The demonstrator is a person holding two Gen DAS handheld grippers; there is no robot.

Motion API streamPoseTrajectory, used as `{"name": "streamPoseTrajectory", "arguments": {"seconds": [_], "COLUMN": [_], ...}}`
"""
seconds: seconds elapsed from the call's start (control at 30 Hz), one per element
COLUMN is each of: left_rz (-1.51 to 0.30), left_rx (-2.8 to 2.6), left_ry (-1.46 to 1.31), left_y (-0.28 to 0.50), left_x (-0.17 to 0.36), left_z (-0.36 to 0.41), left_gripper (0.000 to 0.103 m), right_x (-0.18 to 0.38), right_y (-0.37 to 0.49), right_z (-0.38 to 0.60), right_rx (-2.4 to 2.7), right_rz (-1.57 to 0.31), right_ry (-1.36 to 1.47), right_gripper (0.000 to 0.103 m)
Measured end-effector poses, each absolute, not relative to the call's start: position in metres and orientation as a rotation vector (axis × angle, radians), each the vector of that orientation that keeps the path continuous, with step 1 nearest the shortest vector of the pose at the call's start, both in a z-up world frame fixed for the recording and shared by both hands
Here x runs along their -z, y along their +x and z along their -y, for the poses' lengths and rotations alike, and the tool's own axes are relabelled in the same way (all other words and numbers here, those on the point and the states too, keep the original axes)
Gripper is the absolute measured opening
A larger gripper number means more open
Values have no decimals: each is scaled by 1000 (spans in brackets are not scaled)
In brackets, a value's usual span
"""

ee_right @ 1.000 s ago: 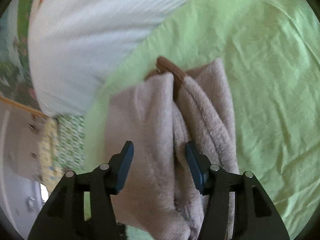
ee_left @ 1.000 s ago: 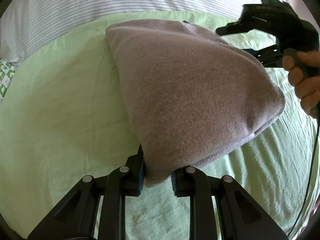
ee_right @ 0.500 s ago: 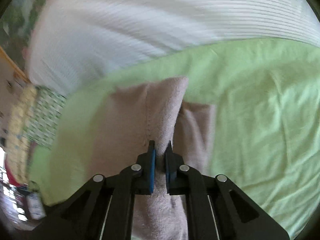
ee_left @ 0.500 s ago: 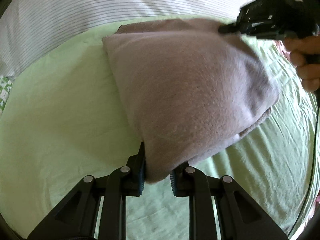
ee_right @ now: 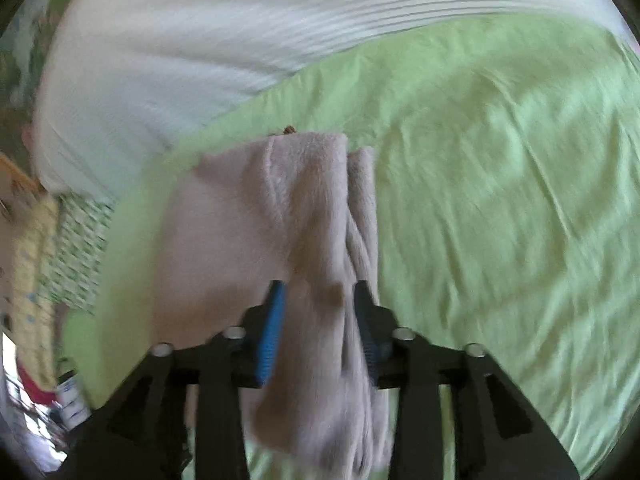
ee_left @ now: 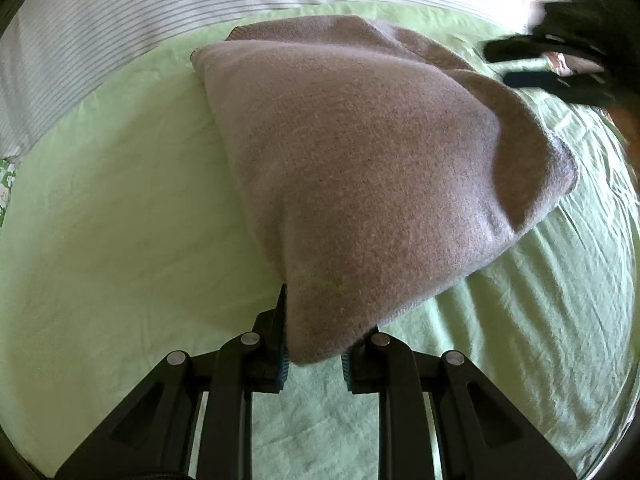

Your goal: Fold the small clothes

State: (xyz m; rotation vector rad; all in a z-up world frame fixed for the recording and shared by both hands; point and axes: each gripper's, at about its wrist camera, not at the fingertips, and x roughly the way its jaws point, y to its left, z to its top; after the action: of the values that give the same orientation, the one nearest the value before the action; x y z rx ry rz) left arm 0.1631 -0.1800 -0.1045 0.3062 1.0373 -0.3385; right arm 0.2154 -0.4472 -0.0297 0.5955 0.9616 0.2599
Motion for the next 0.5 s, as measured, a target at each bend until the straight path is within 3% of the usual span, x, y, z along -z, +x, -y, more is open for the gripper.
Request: {"name": "streamPoseTrajectory", "arguments": {"seconds": [0.2, 0.23, 0.27, 0.4, 0.5], "left_rz": [-1060, -1066, -1075, -1110, -1138], "left_rx": [343, 343, 344, 351, 351], "left_ry": [249, 239, 222, 122, 72], "left_y": [160, 162, 164, 171, 174], "left_x": [105, 105, 105, 104, 112], "left_z": [169, 166, 163, 148, 143], "left_gripper": [19, 19, 18, 17, 16], "right_x": [53, 58, 61, 45, 65], "right_y": [156, 157, 158, 156, 155], "right_z": [429, 425, 420, 425, 428], "right_rx": [-284, -286, -273, -225, -189], "right_rz": [-1042, -1053, -1069, -1013, -1063], "right_ry": [614, 595, 559, 518, 482], "right_gripper": [44, 20, 6, 6, 6]}}
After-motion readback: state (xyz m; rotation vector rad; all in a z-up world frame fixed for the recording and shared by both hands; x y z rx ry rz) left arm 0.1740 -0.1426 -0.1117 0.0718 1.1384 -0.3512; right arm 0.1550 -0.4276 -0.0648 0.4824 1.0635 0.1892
